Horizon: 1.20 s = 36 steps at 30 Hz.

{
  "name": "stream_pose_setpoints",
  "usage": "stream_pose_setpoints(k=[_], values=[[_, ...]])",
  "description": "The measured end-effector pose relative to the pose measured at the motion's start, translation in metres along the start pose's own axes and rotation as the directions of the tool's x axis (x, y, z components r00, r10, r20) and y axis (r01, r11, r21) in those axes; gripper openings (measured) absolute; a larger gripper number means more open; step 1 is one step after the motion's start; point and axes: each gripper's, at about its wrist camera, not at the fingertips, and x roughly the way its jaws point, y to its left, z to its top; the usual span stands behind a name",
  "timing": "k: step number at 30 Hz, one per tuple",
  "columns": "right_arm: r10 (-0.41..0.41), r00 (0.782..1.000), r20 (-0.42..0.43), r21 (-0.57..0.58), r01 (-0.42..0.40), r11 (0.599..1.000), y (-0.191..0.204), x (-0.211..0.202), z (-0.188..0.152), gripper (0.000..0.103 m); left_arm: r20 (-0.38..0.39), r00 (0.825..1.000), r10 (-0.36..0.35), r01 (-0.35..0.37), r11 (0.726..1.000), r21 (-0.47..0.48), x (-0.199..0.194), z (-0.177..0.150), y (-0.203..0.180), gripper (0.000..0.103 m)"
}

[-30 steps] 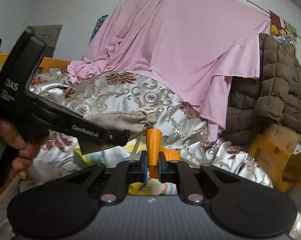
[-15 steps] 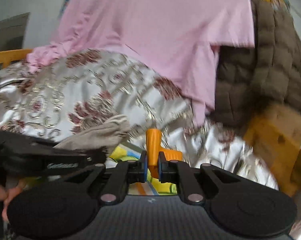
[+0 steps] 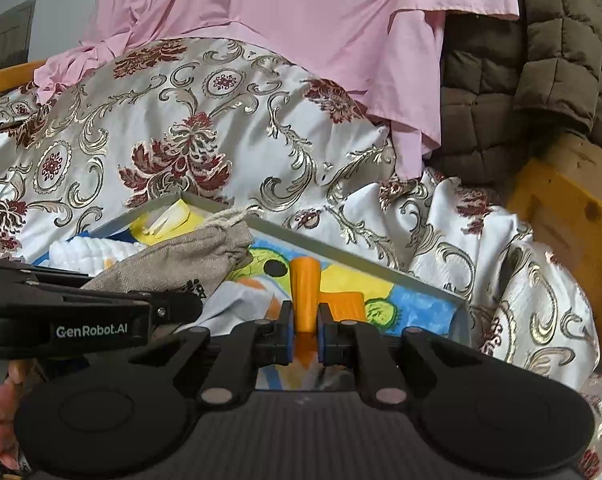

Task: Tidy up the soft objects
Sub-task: 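Open the left tool to drop the bag while the right tool releases the orange scoop into the tray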

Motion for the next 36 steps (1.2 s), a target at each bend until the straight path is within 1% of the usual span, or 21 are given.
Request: stream_pose_setpoints(k=[3, 10, 16, 21, 23, 28, 30, 32, 33, 35, 36], values=[[0.016, 1.000, -0.009, -0.009, -0.016, 1.000, 0.004, 0.001, 0.000, 0.012, 0.000, 1.000, -0.001, 0.001, 1.000, -0.011, -0.001, -0.001, 0.001, 0.024], [0.014, 1.000, -0.017, -0.018, -0.014, 1.000, 0.014, 0.002, -0.002, 0.015, -0.006, 1.000, 0.008, -0.008, 1.000, -0.004, -0.004, -0.004, 0.001, 0.026], [0.009, 1.000, -0.027, -0.018, -0.010, 1.000, 0.011, 0.001, -0.001, 0.018, -0.018, 1.000, 0.012, -0.012, 1.000, -0.002, -0.008, -0.005, 0.001, 0.028], [0.008, 0.999, -0.032, -0.001, -0.008, 1.000, 0.008, -0.003, -0.003, 0.022, -0.023, 0.999, 0.028, -0.027, 0.999, 0.017, -0.014, -0.005, -0.001, 0.032], [0.006, 0.999, -0.034, 0.008, -0.006, 1.000, 0.006, -0.005, -0.003, 0.026, -0.023, 0.999, 0.036, -0.036, 0.999, 0.023, -0.017, -0.006, -0.001, 0.033], [0.008, 1.000, -0.025, 0.019, -0.007, 1.000, 0.003, -0.015, -0.003, 0.032, -0.026, 0.998, 0.061, -0.060, 0.997, 0.055, -0.026, -0.005, -0.004, 0.037], [0.011, 1.000, -0.020, 0.023, -0.010, 1.000, 0.002, -0.020, -0.002, 0.037, -0.023, 0.997, 0.070, -0.068, 0.995, 0.073, -0.031, -0.005, -0.005, 0.041], [0.010, 1.000, -0.010, 0.029, -0.009, 1.000, 0.001, -0.027, -0.001, 0.046, -0.020, 0.997, 0.075, -0.073, 0.994, 0.082, -0.037, -0.004, -0.007, 0.044], [0.009, 1.000, -0.006, 0.030, -0.009, 1.000, 0.000, -0.031, -0.001, 0.048, -0.017, 0.997, 0.077, -0.075, 0.993, 0.087, -0.040, -0.003, -0.009, 0.046], [0.007, 1.000, 0.002, 0.032, -0.007, 0.999, 0.000, -0.039, 0.000, 0.055, -0.011, 0.997, 0.076, -0.075, 0.992, 0.098, -0.047, -0.002, -0.012, 0.051], [0.005, 1.000, 0.007, 0.033, -0.005, 0.999, -0.001, -0.042, 0.001, 0.056, -0.008, 0.997, 0.075, -0.074, 0.992, 0.102, -0.051, -0.002, -0.014, 0.053]])
